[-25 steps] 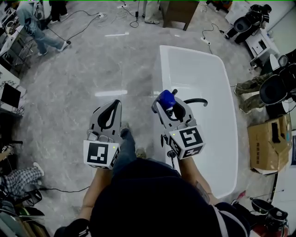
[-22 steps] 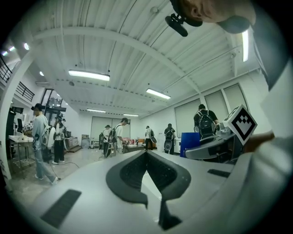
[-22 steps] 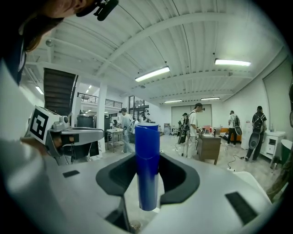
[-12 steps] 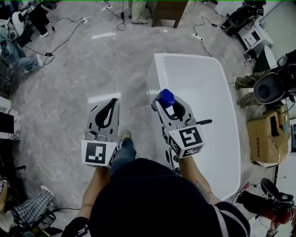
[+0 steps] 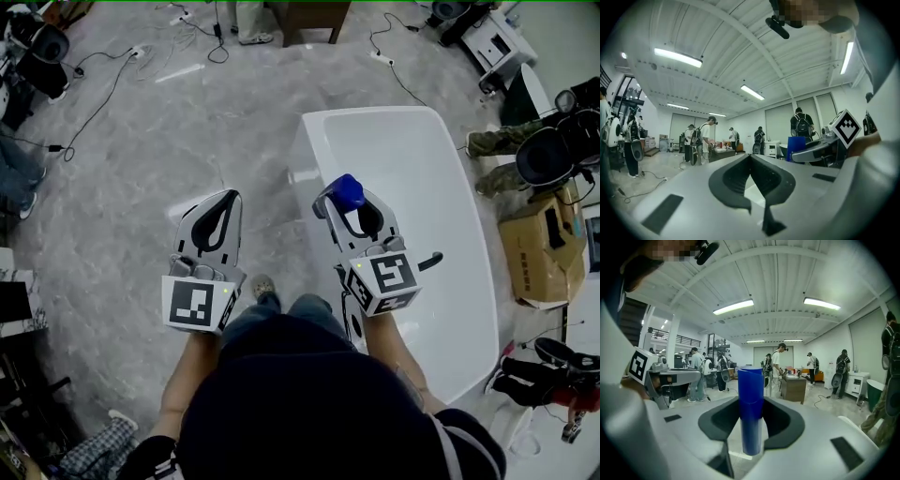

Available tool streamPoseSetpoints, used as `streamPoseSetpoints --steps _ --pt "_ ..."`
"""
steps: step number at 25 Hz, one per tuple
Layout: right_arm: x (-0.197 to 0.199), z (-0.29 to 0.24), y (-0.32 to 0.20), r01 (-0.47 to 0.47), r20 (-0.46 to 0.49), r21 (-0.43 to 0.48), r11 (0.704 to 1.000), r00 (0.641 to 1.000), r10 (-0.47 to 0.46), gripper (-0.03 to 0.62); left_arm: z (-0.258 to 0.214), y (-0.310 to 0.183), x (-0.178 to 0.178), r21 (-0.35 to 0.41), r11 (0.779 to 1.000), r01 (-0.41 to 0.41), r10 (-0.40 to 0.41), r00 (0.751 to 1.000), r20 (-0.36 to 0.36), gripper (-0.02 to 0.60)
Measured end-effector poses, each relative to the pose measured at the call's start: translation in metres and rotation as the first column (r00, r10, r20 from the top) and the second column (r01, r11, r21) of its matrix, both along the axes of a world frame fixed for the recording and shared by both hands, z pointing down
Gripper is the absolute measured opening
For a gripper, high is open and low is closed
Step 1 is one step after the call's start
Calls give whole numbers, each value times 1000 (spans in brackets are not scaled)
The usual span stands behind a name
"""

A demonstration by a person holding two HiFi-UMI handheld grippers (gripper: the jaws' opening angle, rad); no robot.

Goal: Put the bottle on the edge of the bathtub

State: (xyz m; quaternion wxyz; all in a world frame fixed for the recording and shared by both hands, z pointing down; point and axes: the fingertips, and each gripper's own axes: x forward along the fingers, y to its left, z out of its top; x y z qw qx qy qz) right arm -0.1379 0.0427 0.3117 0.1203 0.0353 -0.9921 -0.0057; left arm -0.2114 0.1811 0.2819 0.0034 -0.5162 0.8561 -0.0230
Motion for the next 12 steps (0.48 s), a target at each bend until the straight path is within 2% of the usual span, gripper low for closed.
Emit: streamPoseSetpoints --steps 7,12 --pt "-15 13 -19 -66 -52 -6 998 997 66 166 18 -17 -27 -8 998 -55 54 997 -60 23" --pt "-38 23 -62 -101 -79 -14 995 992 99 166 32 -53 -54 -29 998 -59 56 993 -99 23"
